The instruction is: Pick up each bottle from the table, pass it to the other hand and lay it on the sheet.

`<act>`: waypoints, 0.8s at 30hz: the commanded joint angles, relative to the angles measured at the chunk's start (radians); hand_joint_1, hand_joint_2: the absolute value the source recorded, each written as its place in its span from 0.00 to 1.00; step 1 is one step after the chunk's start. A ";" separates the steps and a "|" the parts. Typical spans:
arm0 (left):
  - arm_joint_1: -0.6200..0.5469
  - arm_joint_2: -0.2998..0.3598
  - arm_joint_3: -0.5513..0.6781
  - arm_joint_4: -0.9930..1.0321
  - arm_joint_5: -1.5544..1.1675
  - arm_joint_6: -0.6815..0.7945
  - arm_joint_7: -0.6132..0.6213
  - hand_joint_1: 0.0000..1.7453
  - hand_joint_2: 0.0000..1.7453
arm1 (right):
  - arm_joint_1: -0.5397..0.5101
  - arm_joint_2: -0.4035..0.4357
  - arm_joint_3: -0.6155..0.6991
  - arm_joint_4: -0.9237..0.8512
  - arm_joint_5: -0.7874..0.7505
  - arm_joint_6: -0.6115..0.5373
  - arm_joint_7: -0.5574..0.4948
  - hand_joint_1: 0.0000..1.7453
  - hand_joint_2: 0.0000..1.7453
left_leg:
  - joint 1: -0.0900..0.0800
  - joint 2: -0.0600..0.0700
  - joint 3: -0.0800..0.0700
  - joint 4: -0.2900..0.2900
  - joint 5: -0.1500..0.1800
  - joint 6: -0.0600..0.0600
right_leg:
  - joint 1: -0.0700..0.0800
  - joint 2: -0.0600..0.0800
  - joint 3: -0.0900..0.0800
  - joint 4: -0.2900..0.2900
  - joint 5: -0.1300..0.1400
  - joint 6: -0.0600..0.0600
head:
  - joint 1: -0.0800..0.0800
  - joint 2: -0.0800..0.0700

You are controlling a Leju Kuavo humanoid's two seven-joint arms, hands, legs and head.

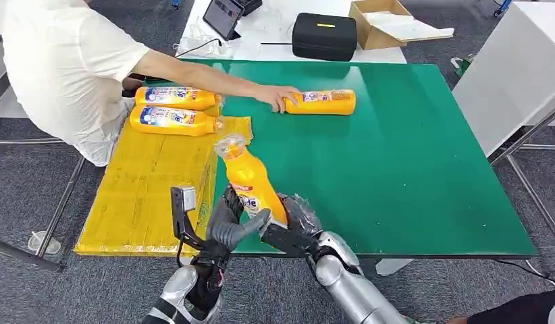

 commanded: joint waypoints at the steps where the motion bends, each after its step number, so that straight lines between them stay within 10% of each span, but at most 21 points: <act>1: -0.062 -0.004 0.022 0.092 0.020 0.010 0.005 0.00 1.00 | -0.077 -0.002 0.071 0.113 0.041 -0.035 0.023 1.00 1.00 | -0.001 0.001 0.004 -0.001 -0.001 0.001 | 0.000 0.000 0.004 0.000 -0.001 -0.002 | 0.000 0.000; 18: -0.079 -0.006 0.002 0.073 0.066 -0.017 0.049 0.00 1.00 | -0.126 0.000 0.178 0.194 0.310 -0.149 0.166 1.00 1.00 | -0.001 0.001 0.005 0.000 -0.001 0.001 | 0.000 -0.001 0.004 0.001 -0.002 -0.002 | 0.000 0.000; 20: -0.089 -0.006 0.003 0.090 0.068 -0.025 0.046 0.15 1.00 | -0.128 0.001 0.184 0.193 0.321 -0.154 0.166 1.00 1.00 | 0.000 0.001 0.003 0.000 -0.001 0.001 | 0.000 -0.001 0.003 0.000 -0.001 -0.002 | 0.000 0.000; 22: -0.094 -0.004 -0.002 0.098 0.062 -0.032 0.046 0.02 1.00 | -0.131 0.000 0.186 0.195 0.327 -0.153 0.171 1.00 1.00 | 0.000 0.000 0.001 0.000 0.000 0.000 | 0.000 -0.001 0.001 0.000 0.000 -0.001 | 0.000 0.000; 23: -0.097 -0.007 0.004 0.102 0.056 -0.030 0.031 0.26 1.00 | -0.132 -0.002 0.186 0.194 0.335 -0.165 0.173 1.00 1.00 | 0.000 0.000 0.003 0.000 -0.001 0.000 | 0.000 -0.001 0.003 0.000 -0.001 -0.002 | 0.000 0.000; 24: -0.098 -0.009 0.007 0.102 0.057 -0.032 0.031 0.99 1.00 | -0.134 -0.003 0.188 0.196 0.342 -0.167 0.176 1.00 1.00 | 0.000 0.000 0.002 0.000 0.000 0.000 | 0.000 -0.001 0.002 0.000 -0.001 -0.001 | 0.000 0.000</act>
